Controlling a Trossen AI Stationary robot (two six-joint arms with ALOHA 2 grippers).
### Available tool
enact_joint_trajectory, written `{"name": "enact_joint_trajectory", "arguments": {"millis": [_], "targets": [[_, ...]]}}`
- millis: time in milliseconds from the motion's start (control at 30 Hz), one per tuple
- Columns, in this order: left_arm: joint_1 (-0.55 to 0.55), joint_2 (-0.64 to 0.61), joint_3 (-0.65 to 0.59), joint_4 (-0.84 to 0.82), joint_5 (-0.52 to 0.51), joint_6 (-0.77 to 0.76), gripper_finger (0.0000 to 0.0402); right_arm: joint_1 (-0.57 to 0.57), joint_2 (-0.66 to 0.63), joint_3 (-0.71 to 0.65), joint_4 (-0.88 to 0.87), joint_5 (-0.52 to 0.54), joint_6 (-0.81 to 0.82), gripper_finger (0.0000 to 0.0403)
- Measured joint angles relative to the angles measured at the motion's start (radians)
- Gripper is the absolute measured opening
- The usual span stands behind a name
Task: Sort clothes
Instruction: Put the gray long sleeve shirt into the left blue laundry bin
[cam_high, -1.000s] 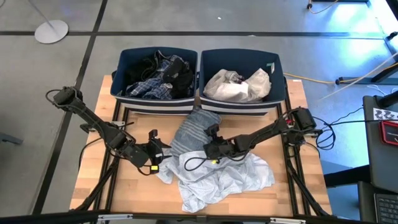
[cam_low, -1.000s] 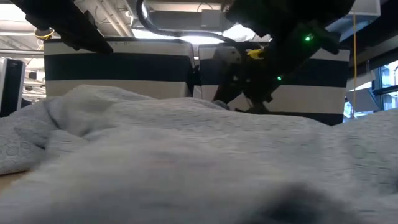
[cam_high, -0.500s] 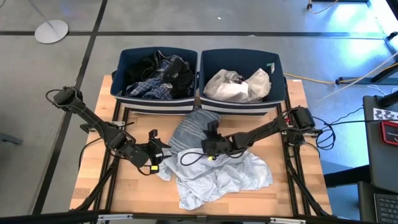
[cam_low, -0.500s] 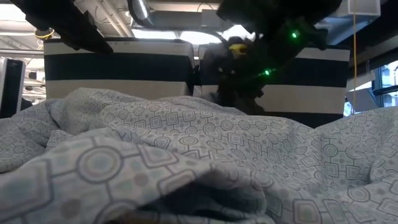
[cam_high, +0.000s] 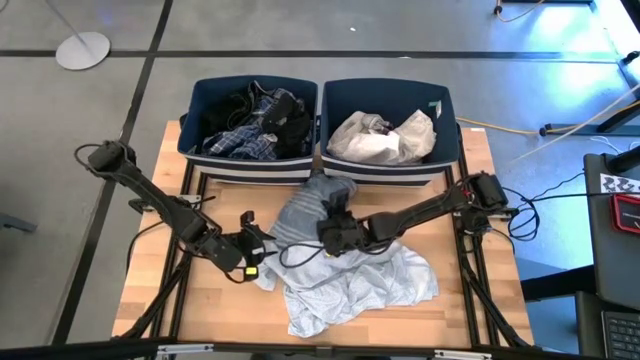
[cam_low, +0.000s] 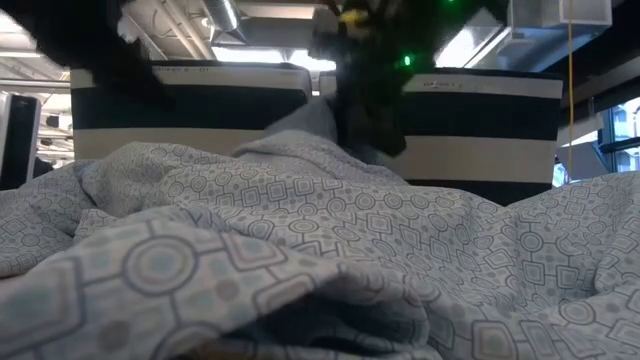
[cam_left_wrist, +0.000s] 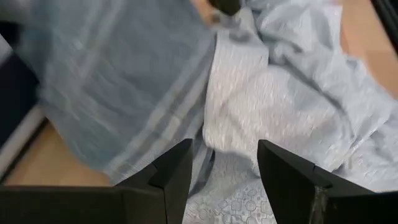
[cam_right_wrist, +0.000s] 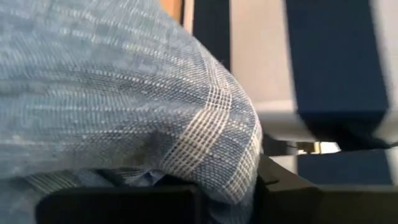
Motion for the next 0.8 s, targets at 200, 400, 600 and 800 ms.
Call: {"name": "enact_joint_trajectory", "arguments": {"millis": [200, 400, 600, 800], "targets": [[-0.002, 0.077, -0.109, 0.233, -0.005, 0.0, 0.017, 0.009, 0.0, 0.105, -0.109, 0.052, 0.0, 0.0036], [-0.002, 0.13, -0.163, 0.318, -0.007, -0.047, 0.017, 0.008, 0.0, 0.191, -0.165, 0.09, 0.0, 0.0047], [-0.001, 0.174, -0.182, 0.32, -0.024, -0.107, 0.017, 0.007, 0.0, 0.292, -0.218, 0.102, -0.004, 0.0043], [-0.001, 0.215, -0.193, 0.324, -0.056, -0.157, 0.017, 0.007, -0.002, 0.402, -0.269, 0.106, -0.021, 0.0044]]}}
